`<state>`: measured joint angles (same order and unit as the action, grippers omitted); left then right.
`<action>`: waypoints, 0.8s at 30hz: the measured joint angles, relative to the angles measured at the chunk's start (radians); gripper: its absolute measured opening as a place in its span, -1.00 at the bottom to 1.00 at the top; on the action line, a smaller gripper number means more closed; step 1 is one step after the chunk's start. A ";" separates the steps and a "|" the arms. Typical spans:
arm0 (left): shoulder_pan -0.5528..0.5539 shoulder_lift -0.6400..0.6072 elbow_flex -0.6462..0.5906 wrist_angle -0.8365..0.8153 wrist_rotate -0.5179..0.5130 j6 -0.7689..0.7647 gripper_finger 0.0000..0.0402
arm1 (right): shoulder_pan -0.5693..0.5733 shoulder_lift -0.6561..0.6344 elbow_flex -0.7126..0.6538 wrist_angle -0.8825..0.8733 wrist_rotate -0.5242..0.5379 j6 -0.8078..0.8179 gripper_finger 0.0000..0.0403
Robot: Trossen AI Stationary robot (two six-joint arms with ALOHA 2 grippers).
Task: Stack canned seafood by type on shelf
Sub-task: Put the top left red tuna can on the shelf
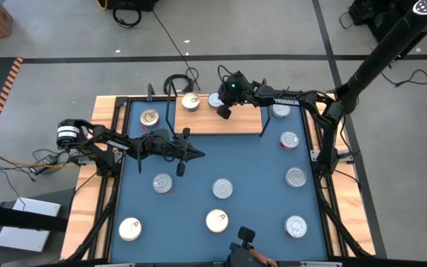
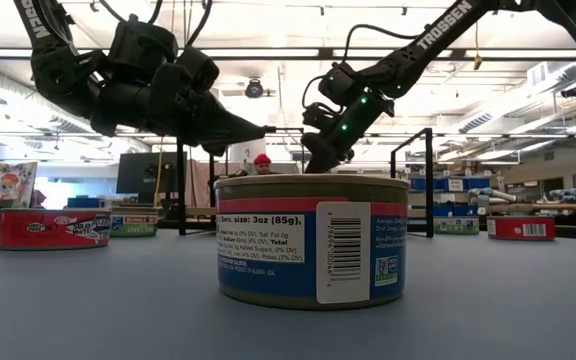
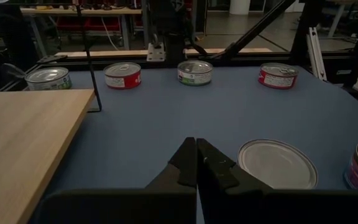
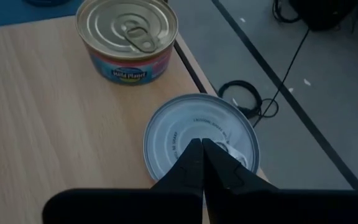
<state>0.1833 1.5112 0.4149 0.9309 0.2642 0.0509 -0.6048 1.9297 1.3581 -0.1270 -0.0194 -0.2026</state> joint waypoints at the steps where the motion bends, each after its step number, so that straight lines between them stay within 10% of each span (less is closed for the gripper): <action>1: 0.000 0.000 0.000 0.000 0.000 0.000 -0.99 | 0.000 0.000 0.002 -0.002 0.000 0.006 -0.98; 24: 0.000 0.000 0.000 0.009 0.000 -0.003 -0.99 | 0.016 0.000 0.100 -0.181 0.029 -0.006 -0.98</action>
<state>0.1833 1.5112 0.4149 0.9401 0.2646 0.0479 -0.5887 1.9297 1.4578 -0.3078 0.0097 -0.2088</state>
